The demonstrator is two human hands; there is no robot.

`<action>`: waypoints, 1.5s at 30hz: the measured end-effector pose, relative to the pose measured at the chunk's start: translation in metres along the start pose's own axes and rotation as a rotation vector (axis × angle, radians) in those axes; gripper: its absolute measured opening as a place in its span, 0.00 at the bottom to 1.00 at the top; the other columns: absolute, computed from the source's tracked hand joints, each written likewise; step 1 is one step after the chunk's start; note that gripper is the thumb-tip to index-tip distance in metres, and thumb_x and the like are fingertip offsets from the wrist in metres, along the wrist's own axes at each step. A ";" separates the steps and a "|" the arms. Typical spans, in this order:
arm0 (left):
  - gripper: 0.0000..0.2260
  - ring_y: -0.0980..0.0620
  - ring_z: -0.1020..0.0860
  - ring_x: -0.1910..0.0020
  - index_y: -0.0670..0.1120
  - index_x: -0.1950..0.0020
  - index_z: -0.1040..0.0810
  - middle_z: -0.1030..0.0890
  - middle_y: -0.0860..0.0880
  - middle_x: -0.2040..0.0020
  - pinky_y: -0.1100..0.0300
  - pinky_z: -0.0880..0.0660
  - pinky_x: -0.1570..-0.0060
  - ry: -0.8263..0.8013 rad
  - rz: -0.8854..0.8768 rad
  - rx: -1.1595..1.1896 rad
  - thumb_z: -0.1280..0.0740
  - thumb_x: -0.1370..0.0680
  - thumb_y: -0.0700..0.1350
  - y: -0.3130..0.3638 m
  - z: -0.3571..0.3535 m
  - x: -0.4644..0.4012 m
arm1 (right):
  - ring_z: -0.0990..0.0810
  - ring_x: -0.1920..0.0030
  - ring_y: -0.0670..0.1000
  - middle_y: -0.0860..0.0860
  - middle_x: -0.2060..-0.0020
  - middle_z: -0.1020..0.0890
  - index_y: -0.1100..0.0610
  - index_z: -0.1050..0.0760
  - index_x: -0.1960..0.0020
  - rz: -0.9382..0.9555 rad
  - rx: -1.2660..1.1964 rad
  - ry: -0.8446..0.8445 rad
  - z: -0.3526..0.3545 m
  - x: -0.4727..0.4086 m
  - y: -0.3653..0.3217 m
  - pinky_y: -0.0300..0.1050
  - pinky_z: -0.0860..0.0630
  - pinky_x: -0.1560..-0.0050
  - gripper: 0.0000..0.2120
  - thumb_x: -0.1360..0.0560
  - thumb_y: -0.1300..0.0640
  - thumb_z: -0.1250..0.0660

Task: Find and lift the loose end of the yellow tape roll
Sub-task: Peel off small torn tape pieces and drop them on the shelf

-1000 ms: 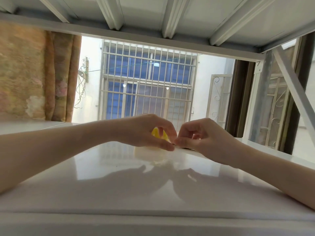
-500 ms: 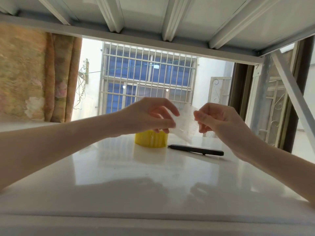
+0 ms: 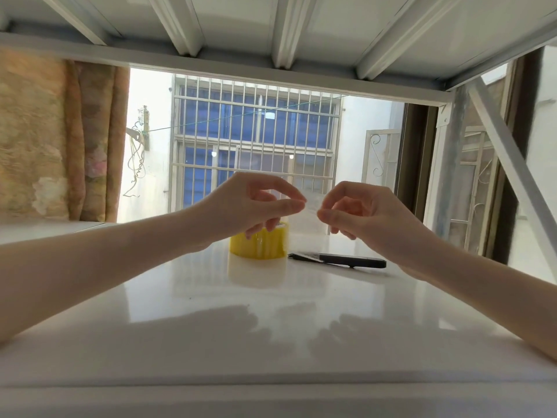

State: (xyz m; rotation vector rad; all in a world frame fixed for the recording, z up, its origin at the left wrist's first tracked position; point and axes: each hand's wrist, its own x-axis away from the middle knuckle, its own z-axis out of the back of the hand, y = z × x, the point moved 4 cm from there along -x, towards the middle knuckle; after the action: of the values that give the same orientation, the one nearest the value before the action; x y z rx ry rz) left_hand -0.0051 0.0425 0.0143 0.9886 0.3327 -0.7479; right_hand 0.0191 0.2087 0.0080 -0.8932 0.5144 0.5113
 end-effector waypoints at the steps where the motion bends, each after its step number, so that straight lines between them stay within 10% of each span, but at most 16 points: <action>1: 0.04 0.57 0.30 0.79 0.49 0.56 0.18 0.22 0.52 0.75 0.68 0.30 0.76 -0.008 0.017 0.037 0.31 0.28 0.48 0.000 0.000 0.000 | 0.27 0.72 0.43 0.46 0.74 0.20 0.56 0.23 0.59 -0.006 -0.007 -0.002 0.000 0.000 0.000 0.33 0.28 0.65 0.03 0.29 0.56 0.31; 9: 0.08 0.55 0.20 0.71 0.49 0.57 0.19 0.15 0.55 0.59 0.68 0.25 0.72 -0.001 0.096 0.073 0.32 0.28 0.52 -0.003 -0.002 0.000 | 0.15 0.65 0.49 0.51 0.66 0.14 0.58 0.19 0.57 -0.064 -0.099 -0.012 -0.001 0.000 0.002 0.38 0.23 0.58 0.05 0.30 0.56 0.31; 18: 0.05 0.59 0.20 0.71 0.49 0.58 0.18 0.15 0.56 0.59 0.69 0.25 0.72 0.061 0.090 0.083 0.32 0.27 0.48 -0.003 0.002 -0.001 | 0.16 0.64 0.45 0.49 0.68 0.14 0.56 0.17 0.60 -0.054 -0.152 0.085 0.002 -0.003 0.001 0.28 0.24 0.65 0.03 0.32 0.59 0.29; 27: 0.09 0.59 0.18 0.64 0.45 0.62 0.21 0.14 0.54 0.59 0.69 0.24 0.66 0.079 0.107 0.163 0.31 0.30 0.51 -0.009 0.009 -0.003 | 0.16 0.57 0.49 0.52 0.62 0.14 0.61 0.18 0.57 -0.066 -0.172 0.105 0.010 0.000 0.001 0.43 0.23 0.49 0.05 0.32 0.60 0.29; 37: 0.07 0.58 0.17 0.62 0.43 0.64 0.25 0.15 0.51 0.65 0.69 0.23 0.62 0.044 0.046 0.198 0.28 0.30 0.41 -0.008 0.002 -0.003 | 0.15 0.62 0.50 0.52 0.63 0.14 0.59 0.23 0.54 -0.095 -0.171 -0.007 0.000 -0.002 0.001 0.40 0.21 0.54 0.04 0.28 0.61 0.33; 45: 0.26 0.49 0.16 0.63 0.50 0.38 0.33 0.15 0.43 0.60 0.65 0.22 0.61 -0.195 -0.077 0.126 0.28 0.31 0.34 0.004 -0.008 0.005 | 0.21 0.54 0.39 0.41 0.56 0.19 0.46 0.23 0.53 -0.019 0.012 0.001 -0.002 -0.004 0.002 0.35 0.28 0.52 0.05 0.26 0.53 0.36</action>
State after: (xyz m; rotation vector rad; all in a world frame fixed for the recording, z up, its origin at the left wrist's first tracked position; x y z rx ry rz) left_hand 0.0019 0.0486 0.0097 1.0163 0.1557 -0.9370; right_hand 0.0146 0.2072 0.0080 -0.8862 0.5087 0.4902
